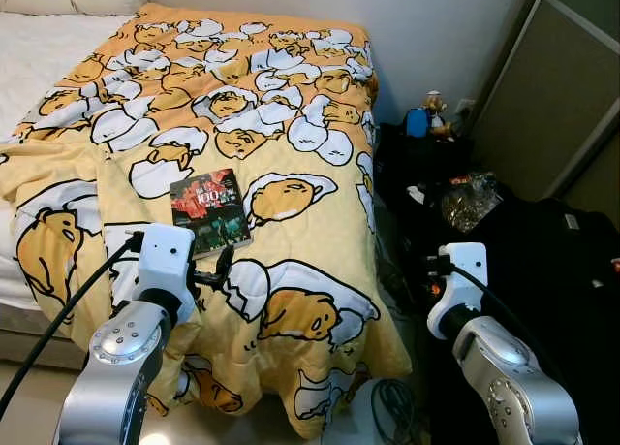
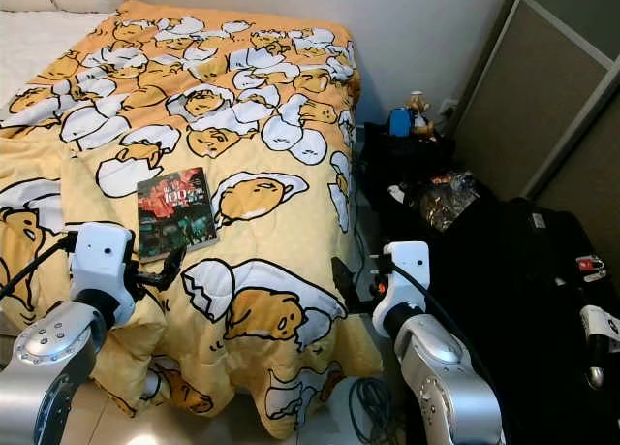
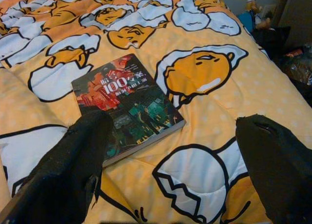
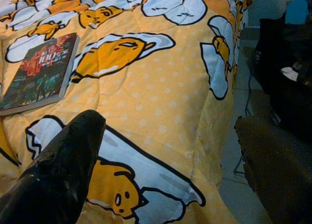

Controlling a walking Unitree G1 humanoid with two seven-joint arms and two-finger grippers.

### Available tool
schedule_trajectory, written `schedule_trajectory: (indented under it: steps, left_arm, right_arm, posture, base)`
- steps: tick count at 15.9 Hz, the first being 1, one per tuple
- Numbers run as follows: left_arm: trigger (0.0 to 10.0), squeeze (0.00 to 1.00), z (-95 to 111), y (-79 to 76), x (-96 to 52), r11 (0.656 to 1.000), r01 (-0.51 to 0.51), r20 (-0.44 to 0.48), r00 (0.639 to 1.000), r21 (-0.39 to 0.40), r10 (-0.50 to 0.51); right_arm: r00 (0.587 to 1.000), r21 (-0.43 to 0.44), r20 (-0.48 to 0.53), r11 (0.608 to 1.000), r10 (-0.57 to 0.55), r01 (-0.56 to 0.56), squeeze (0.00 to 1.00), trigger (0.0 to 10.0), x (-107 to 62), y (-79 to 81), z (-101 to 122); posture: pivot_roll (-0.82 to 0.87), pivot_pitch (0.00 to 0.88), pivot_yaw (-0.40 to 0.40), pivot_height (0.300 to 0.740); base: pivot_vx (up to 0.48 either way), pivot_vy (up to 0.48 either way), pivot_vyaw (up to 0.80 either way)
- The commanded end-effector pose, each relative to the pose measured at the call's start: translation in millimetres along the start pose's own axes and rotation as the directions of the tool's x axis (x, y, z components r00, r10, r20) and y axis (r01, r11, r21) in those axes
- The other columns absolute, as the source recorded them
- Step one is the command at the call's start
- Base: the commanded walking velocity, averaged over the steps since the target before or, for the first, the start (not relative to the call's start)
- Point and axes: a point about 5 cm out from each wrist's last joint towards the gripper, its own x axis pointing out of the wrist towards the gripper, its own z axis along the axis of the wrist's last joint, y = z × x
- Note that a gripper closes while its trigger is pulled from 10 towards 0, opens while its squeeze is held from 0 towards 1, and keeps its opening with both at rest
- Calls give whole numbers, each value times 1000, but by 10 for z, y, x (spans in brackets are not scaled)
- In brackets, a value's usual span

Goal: Clean up the room

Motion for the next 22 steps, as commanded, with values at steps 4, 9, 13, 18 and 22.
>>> schedule_trajectory:
  steps: [4, 9, 13, 18, 22]
  left_arm:
    - [10000, 0, 38, 25, 10, 1000, -15, 14, 1000, -7, 16]
    - [10000, 0, 128, 24, 16, 1000, 3, 81, 997, -19, -2]
    - [10000, 0, 142, 47, 15, 1000, -2, 90, 996, -15, 3]
    - [10000, 0, 114, 48, 9, 1000, 16, 77, 997, 6, -17]
    - [10000, 0, 112, 35, 13, 999, 34, 73, 997, 14, -35]
  right_arm:
    - [1000, -6, -2, 1000, 1, -1, 0, 10000, 7, -3, 21]
    - [996, -92, -21, 992, 81, -83, 0, 10000, 10, 112, 23]
    - [994, -105, -27, 988, 110, -112, 0, 10000, 11, 126, 18]
    - [996, -84, -23, 993, 86, -88, 0, 10000, 12, 88, 3]
    - [998, -74, -15, 995, 62, -63, 0, 10000, 23, 45, 17]
  posture:
    - [-90, 0, -33, 740]
    - [-90, 0, -34, 740]
    - [-89, 0, -33, 740]
    - [-86, 0, -34, 740]
    - [-85, 0, -35, 740]
  base:
    - [0, 0, 0]
    - [61, 0, 581]
    - [383, 0, 800]
    - [371, 0, 160]
    - [336, 0, 0]
